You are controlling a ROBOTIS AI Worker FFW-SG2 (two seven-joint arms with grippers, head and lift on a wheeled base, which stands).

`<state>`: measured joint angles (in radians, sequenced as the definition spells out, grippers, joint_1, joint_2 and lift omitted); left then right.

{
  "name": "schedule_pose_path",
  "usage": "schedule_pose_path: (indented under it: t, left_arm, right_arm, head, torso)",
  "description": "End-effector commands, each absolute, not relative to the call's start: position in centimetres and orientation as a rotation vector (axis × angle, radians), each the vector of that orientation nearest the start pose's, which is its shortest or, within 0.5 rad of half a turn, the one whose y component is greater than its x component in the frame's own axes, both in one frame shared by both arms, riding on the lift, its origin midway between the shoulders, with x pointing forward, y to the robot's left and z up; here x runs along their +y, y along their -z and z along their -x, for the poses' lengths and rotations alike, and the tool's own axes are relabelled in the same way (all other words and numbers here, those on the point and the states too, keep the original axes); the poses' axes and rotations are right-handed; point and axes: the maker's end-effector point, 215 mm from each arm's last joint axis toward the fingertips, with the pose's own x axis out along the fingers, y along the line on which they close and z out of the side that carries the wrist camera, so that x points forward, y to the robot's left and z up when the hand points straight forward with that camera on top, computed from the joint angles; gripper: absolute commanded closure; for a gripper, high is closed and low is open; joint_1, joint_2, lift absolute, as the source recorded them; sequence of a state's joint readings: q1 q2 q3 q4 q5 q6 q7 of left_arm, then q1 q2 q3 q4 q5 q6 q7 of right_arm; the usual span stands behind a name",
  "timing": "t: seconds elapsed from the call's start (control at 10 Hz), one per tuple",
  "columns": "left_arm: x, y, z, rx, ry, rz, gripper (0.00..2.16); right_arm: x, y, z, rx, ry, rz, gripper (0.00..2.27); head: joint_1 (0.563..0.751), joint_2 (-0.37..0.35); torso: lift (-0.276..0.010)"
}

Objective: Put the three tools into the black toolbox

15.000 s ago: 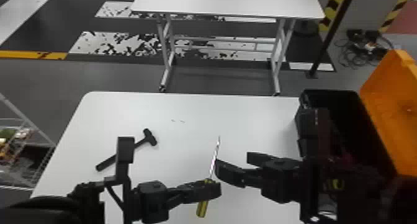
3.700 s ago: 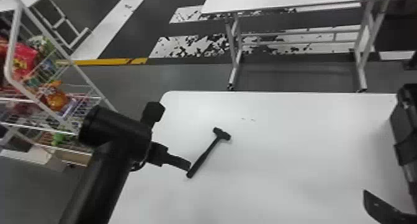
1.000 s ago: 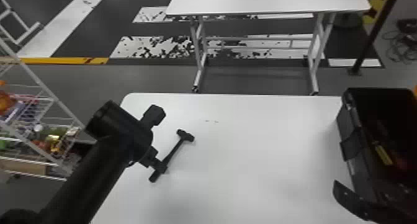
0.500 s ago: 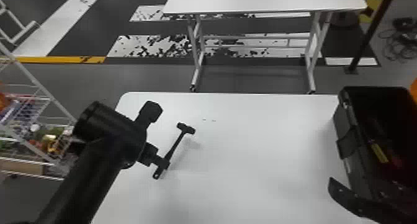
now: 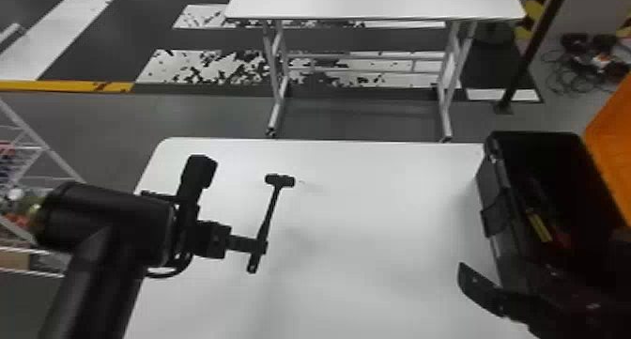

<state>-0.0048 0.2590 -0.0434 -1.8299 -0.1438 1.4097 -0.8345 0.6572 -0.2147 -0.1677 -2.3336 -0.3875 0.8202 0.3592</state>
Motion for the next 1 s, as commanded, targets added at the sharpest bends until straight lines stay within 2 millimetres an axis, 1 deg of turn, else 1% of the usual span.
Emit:
schedule_pose_path:
  t: [0.0, 0.1, 0.2, 0.4, 0.5, 0.6, 0.7, 0.8, 0.9]
  left_arm:
    - [18.3, 51.5, -37.9, 1.147, 0.600, 0.190, 2.14]
    - [15.7, 50.8, -36.7, 1.127, 0.659, 0.214, 2.14]
    - [13.4, 50.4, -35.5, 1.119, 0.705, 0.211, 2.14]
    - [9.9, 49.3, -33.7, 1.107, 0.798, 0.288, 2.14]
    - [8.7, 48.6, -33.2, 1.098, 0.836, 0.322, 2.14]
    - [7.8, 47.7, -32.4, 1.090, 0.881, 0.363, 2.14]
    - [6.8, 46.7, -31.4, 1.079, 0.932, 0.412, 2.14]
    - [5.8, 45.8, -30.2, 1.069, 0.978, 0.452, 2.14]
    - [4.9, 45.6, -29.1, 1.076, 1.012, 0.476, 2.14]
  right_arm:
    - [-18.8, 44.6, -32.7, 0.720, -0.443, -0.225, 0.08]
    - [-17.8, 44.8, -32.6, 0.753, -0.469, -0.238, 0.08]
    - [-17.2, 44.6, -33.0, 0.756, -0.483, -0.238, 0.08]
    - [-16.4, 44.4, -33.5, 0.756, -0.497, -0.233, 0.08]
    - [-16.7, 44.3, -34.2, 0.748, -0.485, -0.221, 0.09]
    - [-17.0, 44.3, -34.8, 0.757, -0.479, -0.215, 0.09]
    - [-17.8, 44.6, -35.5, 0.774, -0.464, -0.212, 0.09]
    - [-18.0, 44.1, -36.4, 0.769, -0.461, -0.208, 0.09]
    - [-18.0, 44.0, -37.0, 0.773, -0.461, -0.209, 0.09]
  head:
    - [0.695, 0.054]
    - [0.695, 0.022]
    - [0.695, -0.009]
    - [0.695, -0.072]
    - [0.695, -0.088]
    - [0.695, -0.118]
    - [0.695, -0.147]
    - [0.695, -0.176]
    - [0.695, -0.188]
  torso:
    - [-0.051]
    - [-0.051]
    - [-0.051]
    - [-0.051]
    - [-0.051]
    - [-0.051]
    - [-0.051]
    - [-0.051]
    - [-0.051]
